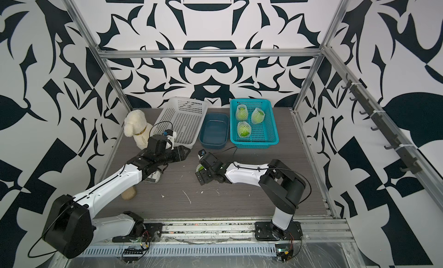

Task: Sleeve custard apples in foam nets
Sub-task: Pick up the custard apple from the center of the board.

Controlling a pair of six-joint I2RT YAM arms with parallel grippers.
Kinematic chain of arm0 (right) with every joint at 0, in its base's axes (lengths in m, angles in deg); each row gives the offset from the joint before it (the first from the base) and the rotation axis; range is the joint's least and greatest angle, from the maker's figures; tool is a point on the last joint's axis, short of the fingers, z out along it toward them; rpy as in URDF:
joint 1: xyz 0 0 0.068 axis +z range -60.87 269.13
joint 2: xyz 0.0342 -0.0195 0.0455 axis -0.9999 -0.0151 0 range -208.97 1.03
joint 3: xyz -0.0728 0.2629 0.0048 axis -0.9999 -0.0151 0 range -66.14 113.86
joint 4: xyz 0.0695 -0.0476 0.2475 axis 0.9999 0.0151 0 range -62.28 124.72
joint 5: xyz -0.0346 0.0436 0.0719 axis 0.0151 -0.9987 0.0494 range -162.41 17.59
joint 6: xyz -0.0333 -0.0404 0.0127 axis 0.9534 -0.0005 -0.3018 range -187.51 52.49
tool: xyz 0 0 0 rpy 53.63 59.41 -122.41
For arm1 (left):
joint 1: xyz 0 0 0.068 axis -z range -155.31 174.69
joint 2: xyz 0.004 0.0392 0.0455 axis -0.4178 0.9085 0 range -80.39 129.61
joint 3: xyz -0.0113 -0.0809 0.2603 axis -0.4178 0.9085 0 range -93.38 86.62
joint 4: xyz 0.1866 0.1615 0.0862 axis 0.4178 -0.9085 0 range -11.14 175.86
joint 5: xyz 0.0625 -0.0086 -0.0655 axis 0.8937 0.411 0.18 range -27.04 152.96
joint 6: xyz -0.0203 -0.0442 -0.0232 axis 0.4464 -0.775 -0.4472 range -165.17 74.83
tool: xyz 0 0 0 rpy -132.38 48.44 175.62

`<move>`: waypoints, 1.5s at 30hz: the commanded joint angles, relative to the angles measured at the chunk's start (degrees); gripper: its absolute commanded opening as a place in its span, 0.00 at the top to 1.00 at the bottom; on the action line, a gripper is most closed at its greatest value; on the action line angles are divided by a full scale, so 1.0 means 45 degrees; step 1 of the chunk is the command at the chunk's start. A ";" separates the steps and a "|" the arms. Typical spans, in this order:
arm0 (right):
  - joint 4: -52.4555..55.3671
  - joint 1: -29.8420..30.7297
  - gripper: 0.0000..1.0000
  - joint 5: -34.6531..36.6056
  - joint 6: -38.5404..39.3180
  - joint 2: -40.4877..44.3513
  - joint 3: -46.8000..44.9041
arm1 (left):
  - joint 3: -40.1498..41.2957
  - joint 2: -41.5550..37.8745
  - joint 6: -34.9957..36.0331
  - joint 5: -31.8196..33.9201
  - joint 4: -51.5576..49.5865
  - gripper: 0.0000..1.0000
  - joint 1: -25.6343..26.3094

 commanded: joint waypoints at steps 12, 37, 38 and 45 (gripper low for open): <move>-0.0328 0.0043 0.08 0.0457 0.0220 -0.0666 0.1043 | -0.0123 0.0115 0.0116 -0.0126 -0.0063 0.44 -0.0090; -0.0471 -0.0012 0.08 0.0647 0.0103 -0.1479 0.1250 | -0.0090 0.0154 0.0144 -0.0124 -0.0007 0.44 -0.0117; -0.0477 -0.0028 0.09 0.0620 0.0080 -0.1479 0.1249 | -0.0080 0.0154 0.0140 -0.0123 -0.0006 0.44 -0.0117; -0.0597 -0.0337 0.21 0.0069 -0.0371 -0.1167 0.1113 | -0.0012 0.0042 0.0140 -0.0032 0.0014 0.44 -0.0134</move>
